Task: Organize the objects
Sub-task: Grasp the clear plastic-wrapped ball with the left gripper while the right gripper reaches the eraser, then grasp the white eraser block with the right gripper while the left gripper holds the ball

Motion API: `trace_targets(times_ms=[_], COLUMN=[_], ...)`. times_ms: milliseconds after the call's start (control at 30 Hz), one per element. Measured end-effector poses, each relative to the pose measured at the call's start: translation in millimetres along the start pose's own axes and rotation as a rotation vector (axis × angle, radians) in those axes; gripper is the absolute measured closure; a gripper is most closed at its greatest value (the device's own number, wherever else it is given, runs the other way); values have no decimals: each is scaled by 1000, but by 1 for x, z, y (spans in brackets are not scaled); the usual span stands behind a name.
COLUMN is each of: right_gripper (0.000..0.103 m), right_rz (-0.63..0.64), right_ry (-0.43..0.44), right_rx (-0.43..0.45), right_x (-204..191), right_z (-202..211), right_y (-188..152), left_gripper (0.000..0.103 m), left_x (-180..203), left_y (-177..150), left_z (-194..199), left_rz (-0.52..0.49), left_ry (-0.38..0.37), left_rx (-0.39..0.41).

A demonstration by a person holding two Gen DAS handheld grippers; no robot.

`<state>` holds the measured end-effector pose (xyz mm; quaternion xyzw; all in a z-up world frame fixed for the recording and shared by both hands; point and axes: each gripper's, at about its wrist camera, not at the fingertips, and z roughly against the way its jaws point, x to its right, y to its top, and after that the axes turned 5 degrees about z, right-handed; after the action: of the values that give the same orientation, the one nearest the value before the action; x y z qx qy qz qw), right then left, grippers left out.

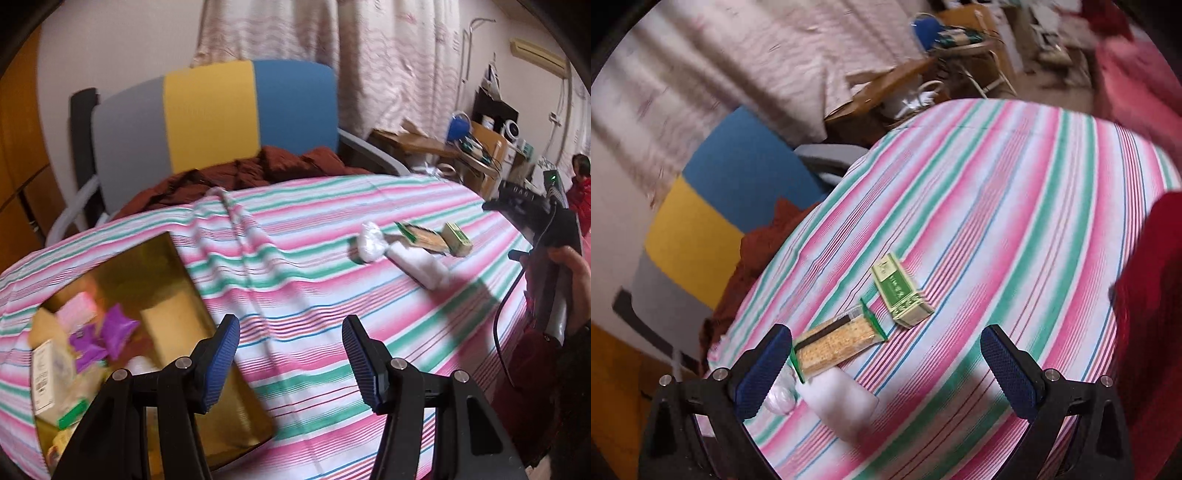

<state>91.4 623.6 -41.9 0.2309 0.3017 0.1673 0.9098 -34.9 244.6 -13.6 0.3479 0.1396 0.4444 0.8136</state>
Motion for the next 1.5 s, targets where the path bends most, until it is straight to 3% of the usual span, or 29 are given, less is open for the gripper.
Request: trace_targets(times_ms=[133,533,767,1033,1067,1133,1300,1500], right_gripper=[0,0,0,0,0,0,0,0], right_rz=[-32,50,60,74,74,76,70,66], right_ry=[26,79,101,104,104,101,91,76], right_rx=[-30,-142,-169,-200,-206,-212,-220,-227], right_x=[3,-17,-20,-22,-22,-22,-21,-18], right_z=[-7,-31,-35,-41,-42,-43,-46,-48], right_y=[-2,-12,-15,-18,-18,-18,-18,-18], left_gripper=[38,38,38,38,42,64,67,68], left_x=[22,58,77,97,99,99,92,80], left_y=[8,51,71,88,88,87,77,55], left_z=[-24,-101,-148,-209,-217,-229,-226,-196], left_rz=[-32,-44,-77,-81,-78,-72,-86,-42], left_ry=[-23,-84,-81,-115,-114,-121,-158,-123], left_rx=[-33,-106,-120,-191,-203,-229,-210,-208])
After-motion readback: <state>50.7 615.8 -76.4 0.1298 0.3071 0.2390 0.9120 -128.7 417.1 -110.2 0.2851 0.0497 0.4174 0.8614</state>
